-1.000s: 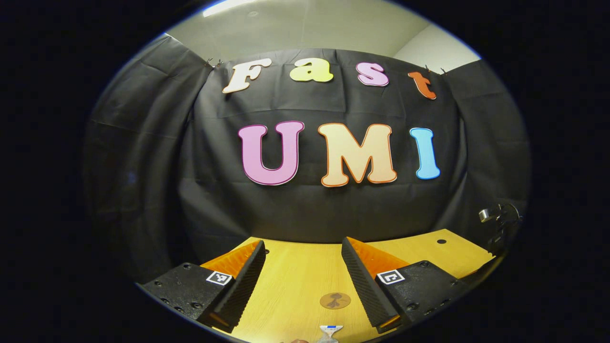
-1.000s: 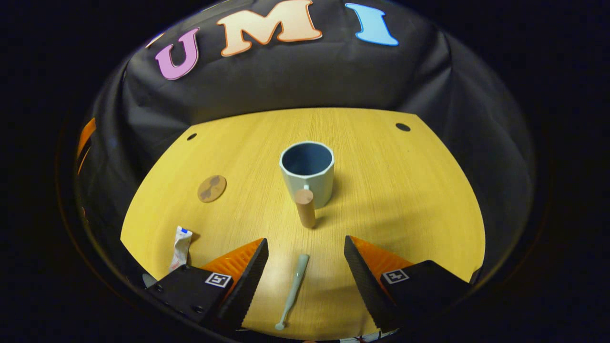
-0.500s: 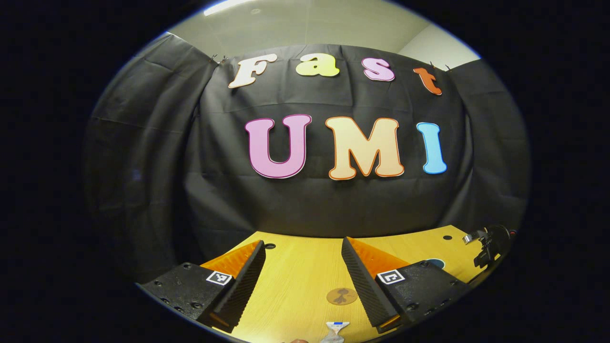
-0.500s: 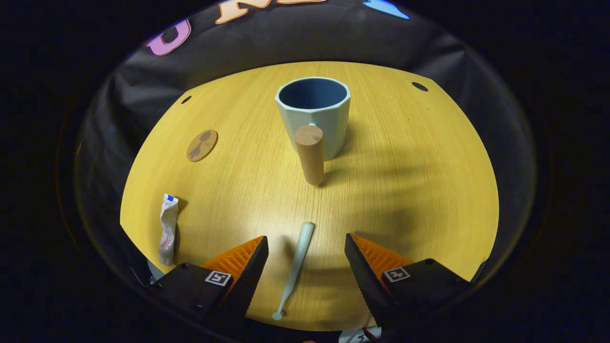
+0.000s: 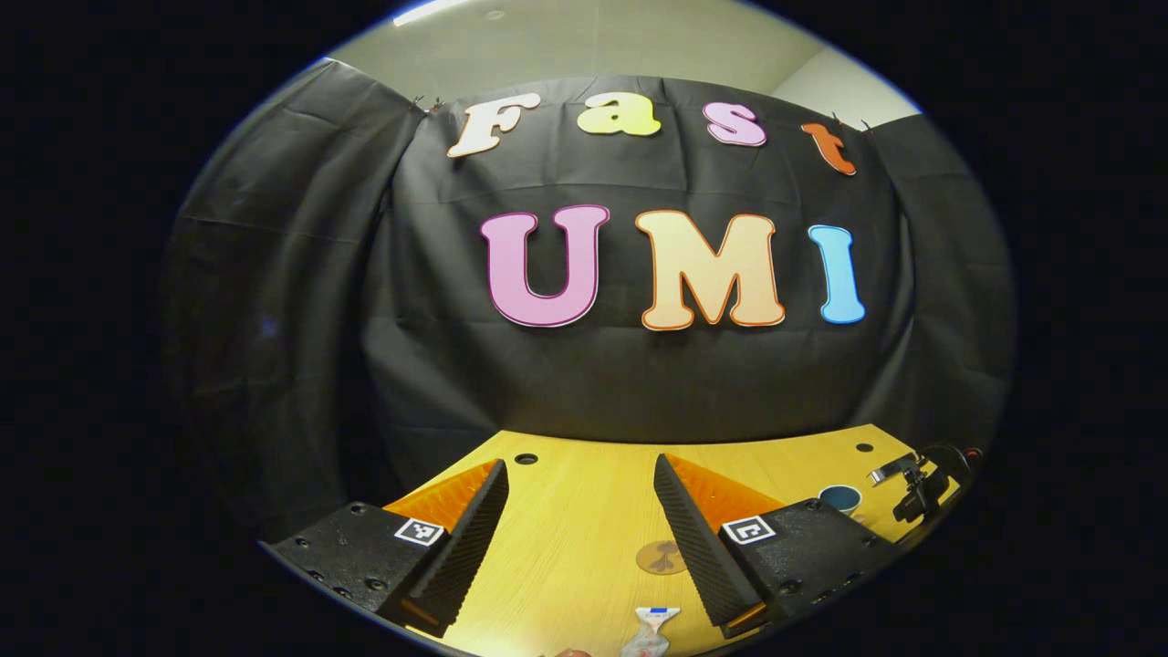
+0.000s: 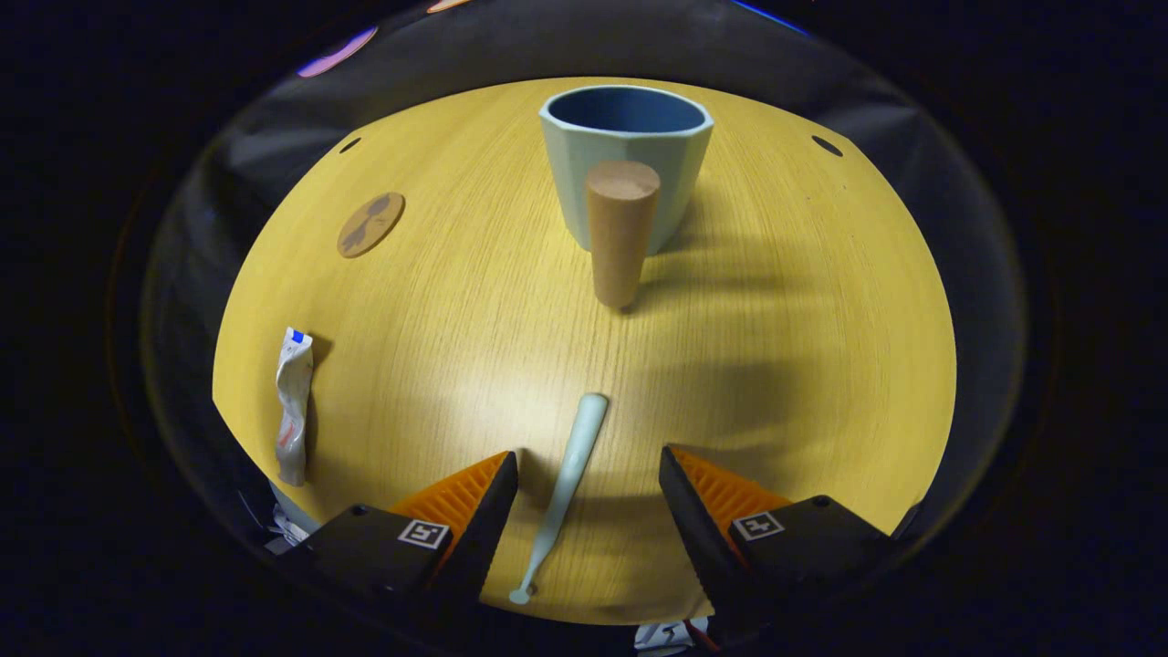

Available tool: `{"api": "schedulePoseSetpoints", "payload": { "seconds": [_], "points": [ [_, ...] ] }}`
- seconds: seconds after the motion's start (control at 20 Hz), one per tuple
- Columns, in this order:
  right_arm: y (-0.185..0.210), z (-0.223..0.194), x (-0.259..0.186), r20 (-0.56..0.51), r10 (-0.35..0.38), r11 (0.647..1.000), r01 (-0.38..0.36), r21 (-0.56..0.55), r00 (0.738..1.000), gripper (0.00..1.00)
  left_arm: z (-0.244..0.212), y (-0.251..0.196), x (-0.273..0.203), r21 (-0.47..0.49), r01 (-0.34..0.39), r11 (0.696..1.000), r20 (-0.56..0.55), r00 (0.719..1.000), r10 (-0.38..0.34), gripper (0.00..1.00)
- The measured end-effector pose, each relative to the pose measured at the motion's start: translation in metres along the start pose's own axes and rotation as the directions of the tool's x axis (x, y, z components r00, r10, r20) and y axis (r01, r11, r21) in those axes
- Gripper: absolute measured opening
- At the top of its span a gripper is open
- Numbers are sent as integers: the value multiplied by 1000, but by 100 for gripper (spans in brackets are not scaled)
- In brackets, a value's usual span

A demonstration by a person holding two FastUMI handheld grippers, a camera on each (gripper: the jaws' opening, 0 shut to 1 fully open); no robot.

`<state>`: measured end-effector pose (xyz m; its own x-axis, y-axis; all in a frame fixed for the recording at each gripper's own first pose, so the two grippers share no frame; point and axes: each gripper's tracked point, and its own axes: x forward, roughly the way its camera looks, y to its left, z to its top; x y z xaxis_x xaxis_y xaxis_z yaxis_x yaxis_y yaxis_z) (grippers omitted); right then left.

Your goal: Put the toothbrush and toothpaste on the desktop into the cup, then pick up the cup and place it on the coaster on the desktop.

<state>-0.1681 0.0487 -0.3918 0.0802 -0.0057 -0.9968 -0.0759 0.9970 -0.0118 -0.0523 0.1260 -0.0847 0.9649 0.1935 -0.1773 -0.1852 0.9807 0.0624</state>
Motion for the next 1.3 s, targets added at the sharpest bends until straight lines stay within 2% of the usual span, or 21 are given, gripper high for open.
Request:
{"api": "schedulePoseSetpoints", "payload": {
  "seconds": [0.05,0.1,0.25,0.35,0.4,0.5,0.6,0.7,0.75,0.8,0.85,0.9,1.1,1.3],
  "points": [
    [-4,1,0,-9,-19,1000,19,-8,1000,92,-1,1,0,0,-1,1000,-2,1000,1,94],
    [-6,2,2,-15,-33,999,32,-17,999,93,-3,0,1,0,0,1000,-6,1000,0,94],
    [-6,3,4,-27,-39,998,37,-43,999,84,-6,0,1,-2,0,1000,-13,1000,0,94],
    [-7,5,4,-26,-38,999,38,-22,999,68,-9,0,2,-4,-3,1000,-18,1000,3,94],
    [-8,5,3,-31,-38,999,37,-18,999,54,-9,-1,2,-7,-3,1000,-21,1000,3,94],
    [-8,7,7,-28,-35,999,34,-29,999,50,-11,-2,2,-13,0,1000,-24,1000,0,94],
    [-7,7,3,-30,-29,999,28,-27,999,28,-12,-3,3,-12,1,1000,-27,1000,-1,94],
    [-4,8,3,-30,-13,1000,13,-21,999,29,-13,-4,3,-12,1,1000,-28,1000,-1,94],
    [-4,8,0,-26,-3,1000,2,-21,1000,15,-13,-4,3,-11,1,1000,-29,1000,-2,94],
    [-6,7,3,-30,6,1000,-7,-27,1000,11,-13,-5,3,-9,0,1000,-30,1000,0,94],
    [-3,8,2,-31,19,1000,-19,-14,999,11,-13,-4,2,-10,-1,1000,-30,1000,1,94],
    [-1,7,1,-37,44,999,-44,-5,998,7,-11,-4,2,-10,0,1000,-28,1000,0,94],
    [11,8,2,-16,160,984,-159,75,987,7,-9,-7,2,3,-1,1000,-27,1000,1,94],
    [15,5,-5,6,202,974,-202,104,979,5,-8,-12,2,7,7,1000,-32,999,-7,94]
  ]
}}
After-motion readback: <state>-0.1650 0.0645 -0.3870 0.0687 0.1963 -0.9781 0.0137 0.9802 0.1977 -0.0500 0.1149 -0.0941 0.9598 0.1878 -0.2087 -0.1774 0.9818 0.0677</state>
